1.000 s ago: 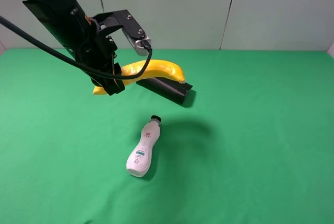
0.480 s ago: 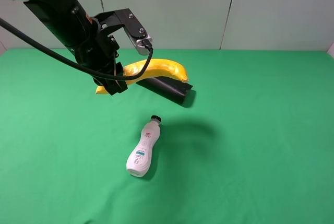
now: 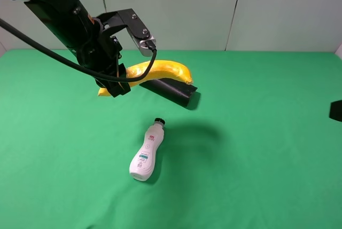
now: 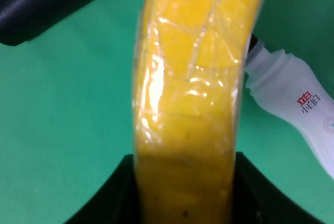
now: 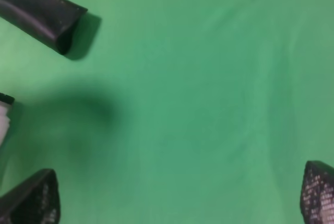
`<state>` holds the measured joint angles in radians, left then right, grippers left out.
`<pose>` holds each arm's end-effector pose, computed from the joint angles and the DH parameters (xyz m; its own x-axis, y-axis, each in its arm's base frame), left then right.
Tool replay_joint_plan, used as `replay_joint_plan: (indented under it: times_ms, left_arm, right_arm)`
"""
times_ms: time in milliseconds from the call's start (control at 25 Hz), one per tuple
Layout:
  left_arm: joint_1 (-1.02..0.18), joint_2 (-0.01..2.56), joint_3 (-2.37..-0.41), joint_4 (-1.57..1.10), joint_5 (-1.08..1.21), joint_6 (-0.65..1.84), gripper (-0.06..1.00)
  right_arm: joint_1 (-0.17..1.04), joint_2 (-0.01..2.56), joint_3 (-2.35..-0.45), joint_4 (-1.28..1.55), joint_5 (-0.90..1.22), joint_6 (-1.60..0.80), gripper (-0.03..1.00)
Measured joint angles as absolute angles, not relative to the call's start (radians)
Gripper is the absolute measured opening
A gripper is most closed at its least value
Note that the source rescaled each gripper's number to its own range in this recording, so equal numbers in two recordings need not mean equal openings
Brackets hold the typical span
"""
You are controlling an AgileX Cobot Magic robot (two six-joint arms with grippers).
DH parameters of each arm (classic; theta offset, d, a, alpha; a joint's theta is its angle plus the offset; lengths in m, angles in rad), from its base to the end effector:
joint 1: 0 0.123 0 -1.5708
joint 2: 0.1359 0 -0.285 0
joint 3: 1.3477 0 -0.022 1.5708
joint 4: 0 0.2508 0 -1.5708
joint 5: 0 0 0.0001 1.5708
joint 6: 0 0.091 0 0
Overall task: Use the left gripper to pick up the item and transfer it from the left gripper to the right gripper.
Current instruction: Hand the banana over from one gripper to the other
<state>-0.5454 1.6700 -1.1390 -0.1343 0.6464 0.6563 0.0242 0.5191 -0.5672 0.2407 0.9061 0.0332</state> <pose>0.2907 -0.1850 0.2320 -0.3587 0.8259 -0.4349 0.8631 0.4709 0.1823 0.0840 0.0191 0.2908 -0.7039 0.1622 -0.6915 -0.0323 0.9653 0.2593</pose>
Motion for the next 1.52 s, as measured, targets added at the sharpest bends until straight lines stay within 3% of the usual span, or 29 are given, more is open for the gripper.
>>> replay_joint_plan:
  times_ms: [760,1520]
  left_arm:
    - [-0.545,1.67,-1.139,-0.134,0.646,0.656,0.0]
    - [-0.545,1.67,-1.139,-0.134,0.631,0.656,0.0]
  right_arm:
    - [0.024,0.908,-0.567,0.736,0.699,-0.388,1.0]
    - [0.024,1.241,-0.568,1.397,0.743,-1.013,1.0]
